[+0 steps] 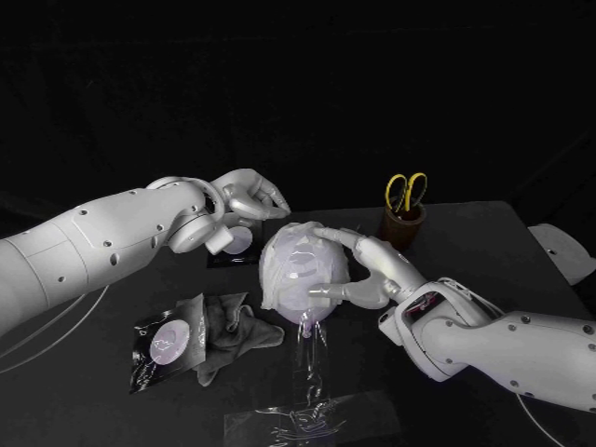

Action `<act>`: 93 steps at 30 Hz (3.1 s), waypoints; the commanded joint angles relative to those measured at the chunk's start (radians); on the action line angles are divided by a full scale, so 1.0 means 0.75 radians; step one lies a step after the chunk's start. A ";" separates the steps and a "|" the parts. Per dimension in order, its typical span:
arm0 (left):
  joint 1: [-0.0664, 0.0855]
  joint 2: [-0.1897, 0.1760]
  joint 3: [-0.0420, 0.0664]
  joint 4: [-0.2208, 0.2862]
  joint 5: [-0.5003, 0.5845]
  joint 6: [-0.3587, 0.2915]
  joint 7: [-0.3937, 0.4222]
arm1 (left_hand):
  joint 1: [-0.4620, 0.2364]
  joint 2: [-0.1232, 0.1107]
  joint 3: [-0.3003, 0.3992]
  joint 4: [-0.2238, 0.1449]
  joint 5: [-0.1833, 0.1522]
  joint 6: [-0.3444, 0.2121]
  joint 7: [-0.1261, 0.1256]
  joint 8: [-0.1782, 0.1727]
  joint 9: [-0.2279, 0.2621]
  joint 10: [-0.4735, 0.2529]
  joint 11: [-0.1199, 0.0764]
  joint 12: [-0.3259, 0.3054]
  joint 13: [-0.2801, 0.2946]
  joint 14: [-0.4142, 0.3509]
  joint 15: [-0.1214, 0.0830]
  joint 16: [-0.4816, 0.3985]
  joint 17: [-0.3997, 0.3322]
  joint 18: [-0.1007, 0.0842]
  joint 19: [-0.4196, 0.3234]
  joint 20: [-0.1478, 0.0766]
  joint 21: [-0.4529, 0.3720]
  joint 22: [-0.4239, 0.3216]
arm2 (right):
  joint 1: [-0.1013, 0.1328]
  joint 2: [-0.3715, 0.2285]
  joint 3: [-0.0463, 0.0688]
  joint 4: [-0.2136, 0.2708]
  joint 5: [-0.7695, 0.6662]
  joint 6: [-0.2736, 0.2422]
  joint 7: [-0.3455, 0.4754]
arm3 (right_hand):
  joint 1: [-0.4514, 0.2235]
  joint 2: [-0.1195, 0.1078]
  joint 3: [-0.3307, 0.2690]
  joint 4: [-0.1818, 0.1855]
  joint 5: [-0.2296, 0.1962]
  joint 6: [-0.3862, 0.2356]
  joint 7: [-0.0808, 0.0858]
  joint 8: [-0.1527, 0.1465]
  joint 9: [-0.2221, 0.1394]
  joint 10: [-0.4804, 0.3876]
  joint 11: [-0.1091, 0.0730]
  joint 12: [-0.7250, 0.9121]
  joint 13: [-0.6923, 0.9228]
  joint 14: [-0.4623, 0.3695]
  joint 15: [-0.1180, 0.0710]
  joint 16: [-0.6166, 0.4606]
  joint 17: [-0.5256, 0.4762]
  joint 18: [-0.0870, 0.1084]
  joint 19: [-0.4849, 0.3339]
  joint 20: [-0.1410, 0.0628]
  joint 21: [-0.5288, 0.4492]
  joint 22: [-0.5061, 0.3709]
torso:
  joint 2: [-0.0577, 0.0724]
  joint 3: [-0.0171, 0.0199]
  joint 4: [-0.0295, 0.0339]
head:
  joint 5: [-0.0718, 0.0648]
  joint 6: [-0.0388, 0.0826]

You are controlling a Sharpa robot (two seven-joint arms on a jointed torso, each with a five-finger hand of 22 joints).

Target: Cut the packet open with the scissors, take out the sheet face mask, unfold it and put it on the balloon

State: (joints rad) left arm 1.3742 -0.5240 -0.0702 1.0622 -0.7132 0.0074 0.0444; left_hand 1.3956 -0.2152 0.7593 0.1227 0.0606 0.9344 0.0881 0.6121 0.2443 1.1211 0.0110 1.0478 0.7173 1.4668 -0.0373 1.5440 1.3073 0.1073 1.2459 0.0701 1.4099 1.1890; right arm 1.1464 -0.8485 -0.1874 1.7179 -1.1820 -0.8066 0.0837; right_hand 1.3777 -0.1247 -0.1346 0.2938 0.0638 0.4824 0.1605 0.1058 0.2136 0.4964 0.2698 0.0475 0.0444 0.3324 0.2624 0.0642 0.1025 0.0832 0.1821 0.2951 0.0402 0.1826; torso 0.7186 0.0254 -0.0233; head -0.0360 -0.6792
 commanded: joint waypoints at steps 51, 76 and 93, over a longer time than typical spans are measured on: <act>0.002 0.027 0.001 0.008 -0.056 0.210 -0.110 | -0.060 0.023 -0.554 0.191 -0.014 0.061 -0.004 -0.219 0.099 0.066 0.006 0.127 0.174 0.119 0.005 0.024 0.312 -0.027 0.033 0.019 -0.003 0.017 | -0.003 0.001 -0.003 0.004 -0.006 0.037 -0.008 | 0.006 0.005 0.007 0.003 -0.010 0.004 0.183 -0.003 -0.001 -0.021 0.002 -0.006 -0.001 -0.010 0.004 -0.003 -0.007 0.013 0.012 -0.001 0.009 0.001 | 0.001 0.0000 0.0004 | -0.004 -0.013; 0.002 0.026 0.001 -0.010 0.083 0.061 -0.089 | 0.022 0.048 -0.205 -0.010 -0.012 0.115 -0.025 -0.130 0.207 0.231 -0.020 0.196 0.365 0.139 -0.024 0.036 0.351 -0.051 0.119 -0.012 0.052 0.124 | -0.003 -0.002 -0.003 0.007 -0.006 0.037 -0.008 | 0.007 0.005 0.007 0.003 -0.010 0.009 0.183 -0.002 0.000 -0.021 0.002 -0.006 -0.001 -0.012 0.004 -0.004 -0.008 0.012 0.013 -0.001 0.010 0.001 | 0.001 0.0003 0.0008 | -0.005 -0.019; 0.002 0.023 0.001 -0.006 -0.058 -0.001 -0.115 | -0.008 0.033 -0.149 -0.036 -0.012 0.105 -0.022 -0.113 0.244 0.237 -0.018 0.194 0.372 0.139 -0.023 0.036 0.351 -0.055 0.137 -0.014 0.062 0.146 | -0.003 -0.006 -0.003 0.013 -0.008 0.035 -0.009 | 0.007 0.006 0.007 0.003 -0.010 0.010 0.183 -0.002 -0.001 -0.023 0.002 -0.006 -0.001 -0.014 0.005 -0.005 -0.009 0.012 0.013 -0.001 0.010 0.001 | 0.001 0.0012 -0.0002 | -0.005 -0.021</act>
State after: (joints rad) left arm 1.3745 -0.5076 -0.0705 1.0547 -0.6990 0.0332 -0.0379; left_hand 1.3916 -0.1952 0.6021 0.1364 0.0497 1.0214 0.0703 0.5223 0.3180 1.2569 0.0339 1.1960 0.9968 1.4687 -0.0567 1.5671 1.3080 0.0757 1.3422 0.0626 1.4516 1.2958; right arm 1.1463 -0.8533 -0.1875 1.7254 -1.1817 -0.8034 0.0825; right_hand 1.3776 -0.1248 -0.1348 0.2939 0.0600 0.4822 0.1604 0.1055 0.2119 0.4856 0.2734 0.0413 0.0429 0.3287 0.2661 0.0641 0.0969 0.0830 0.1819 0.2950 0.0443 0.1827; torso 0.7189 0.0257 -0.0231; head -0.0400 -0.6952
